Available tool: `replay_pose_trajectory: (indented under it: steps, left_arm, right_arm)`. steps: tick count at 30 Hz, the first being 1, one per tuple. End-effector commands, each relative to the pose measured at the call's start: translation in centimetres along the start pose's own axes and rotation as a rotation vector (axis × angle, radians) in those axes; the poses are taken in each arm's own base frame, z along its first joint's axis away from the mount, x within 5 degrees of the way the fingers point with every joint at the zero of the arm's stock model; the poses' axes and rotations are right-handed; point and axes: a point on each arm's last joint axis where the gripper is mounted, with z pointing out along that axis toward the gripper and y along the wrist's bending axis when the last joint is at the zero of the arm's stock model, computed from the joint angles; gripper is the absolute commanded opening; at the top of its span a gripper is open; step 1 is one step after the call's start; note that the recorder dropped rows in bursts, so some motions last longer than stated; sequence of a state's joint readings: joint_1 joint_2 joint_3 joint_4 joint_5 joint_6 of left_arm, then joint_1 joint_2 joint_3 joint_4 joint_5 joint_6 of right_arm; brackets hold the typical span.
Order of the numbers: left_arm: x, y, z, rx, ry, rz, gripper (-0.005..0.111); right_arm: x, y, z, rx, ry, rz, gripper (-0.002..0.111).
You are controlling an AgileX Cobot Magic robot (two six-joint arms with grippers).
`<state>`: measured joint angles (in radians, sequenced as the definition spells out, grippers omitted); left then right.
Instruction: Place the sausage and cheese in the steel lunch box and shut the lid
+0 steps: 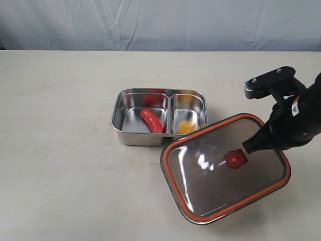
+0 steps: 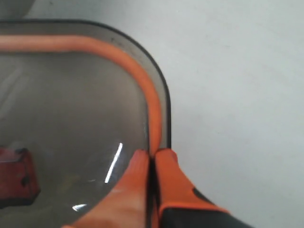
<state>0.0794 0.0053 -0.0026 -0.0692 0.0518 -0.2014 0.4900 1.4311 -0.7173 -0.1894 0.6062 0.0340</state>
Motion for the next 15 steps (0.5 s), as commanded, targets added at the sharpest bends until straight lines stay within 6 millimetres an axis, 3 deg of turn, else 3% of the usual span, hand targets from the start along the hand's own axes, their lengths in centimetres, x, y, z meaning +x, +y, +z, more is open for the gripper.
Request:
replay_pose_trajectory:
  steps: [1,9,15]
  left_arm:
    - [-1.5,0.0,-0.2,0.028,-0.177,-0.307,0.0]
    - [-0.5,0.0,-0.1,0.029,-0.059,-0.668,0.0]
    - [-0.1,-0.3,0.0,0.044,-0.002,-0.84,0.0]
  right_arm:
    - [0.0,-0.2,-2.3,0.008,-0.098,0.006,-0.001]
    - [0.5,-0.6,-6.4,0.028,-0.254,0.023,-0.001]
    - [1.0,-0.7,-7.8,0.034,-0.298,0.031,-0.001]
